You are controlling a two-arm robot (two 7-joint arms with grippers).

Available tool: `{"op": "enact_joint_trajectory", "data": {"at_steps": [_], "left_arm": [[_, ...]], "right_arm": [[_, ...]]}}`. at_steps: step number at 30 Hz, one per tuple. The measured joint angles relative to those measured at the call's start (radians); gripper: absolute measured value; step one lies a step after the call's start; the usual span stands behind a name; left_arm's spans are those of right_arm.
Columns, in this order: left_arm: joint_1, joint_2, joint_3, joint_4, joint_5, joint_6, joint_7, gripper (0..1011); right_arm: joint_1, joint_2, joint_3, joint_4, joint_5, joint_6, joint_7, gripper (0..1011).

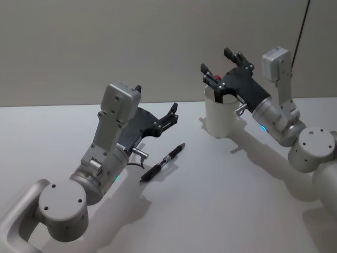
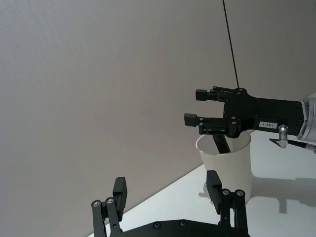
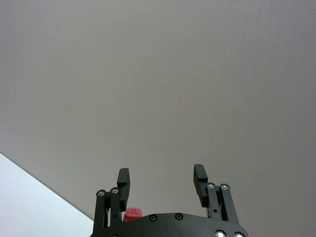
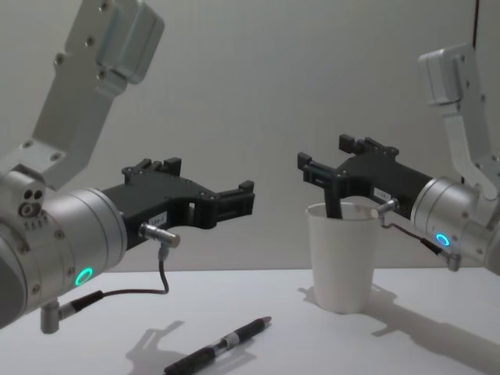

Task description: Place the pen into the pen holder.

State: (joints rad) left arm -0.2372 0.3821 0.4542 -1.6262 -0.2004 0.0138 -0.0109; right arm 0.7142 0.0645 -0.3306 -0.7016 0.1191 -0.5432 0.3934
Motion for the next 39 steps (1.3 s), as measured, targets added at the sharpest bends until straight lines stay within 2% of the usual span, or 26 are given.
{"op": "enact_joint_trajectory", "data": {"at_steps": [5,9,14,17,18,22,25,28,30,34,39], "left_arm": [[0.000,0.000,0.000,0.000,0.000,0.000,0.000,1001],[0.000,0.000,0.000,0.000,0.000,0.000,0.000,1001],[0.000,0.000,0.000,0.000,0.000,0.000,0.000,1001],[0.000,0.000,0.000,0.000,0.000,0.000,0.000,1001],[0.000,0.000,0.000,0.000,0.000,0.000,0.000,1001],[0.000,0.000,0.000,0.000,0.000,0.000,0.000,1001],[0.000,0.000,0.000,0.000,0.000,0.000,0.000,1001],[0.000,0.000,0.000,0.000,0.000,0.000,0.000,1001],[0.000,0.000,0.000,0.000,0.000,0.000,0.000,1001],[0.000,0.000,0.000,0.000,0.000,0.000,0.000,1001],[0.000,0.000,0.000,0.000,0.000,0.000,0.000,1001]], "right_arm": [[0.000,0.000,0.000,0.000,0.000,0.000,0.000,933],[-0.001,0.001,0.002,-0.006,0.002,0.003,0.000,1001],[-0.020,0.012,0.012,-0.050,0.015,0.023,-0.008,1001],[-0.054,0.030,0.027,-0.121,0.030,0.050,-0.023,1001],[-0.054,0.030,0.027,-0.121,0.030,0.050,-0.023,1001],[-0.099,0.055,0.044,-0.210,0.044,0.088,-0.044,1001],[-0.150,0.084,0.062,-0.304,0.056,0.123,-0.070,1001],[-0.180,0.100,0.073,-0.357,0.065,0.145,-0.086,1001],[-0.224,0.124,0.087,-0.431,0.077,0.171,-0.106,1001],[-0.254,0.140,0.097,-0.481,0.085,0.190,-0.121,1001],[-0.258,0.140,0.096,-0.485,0.085,0.193,-0.122,1001]]}}
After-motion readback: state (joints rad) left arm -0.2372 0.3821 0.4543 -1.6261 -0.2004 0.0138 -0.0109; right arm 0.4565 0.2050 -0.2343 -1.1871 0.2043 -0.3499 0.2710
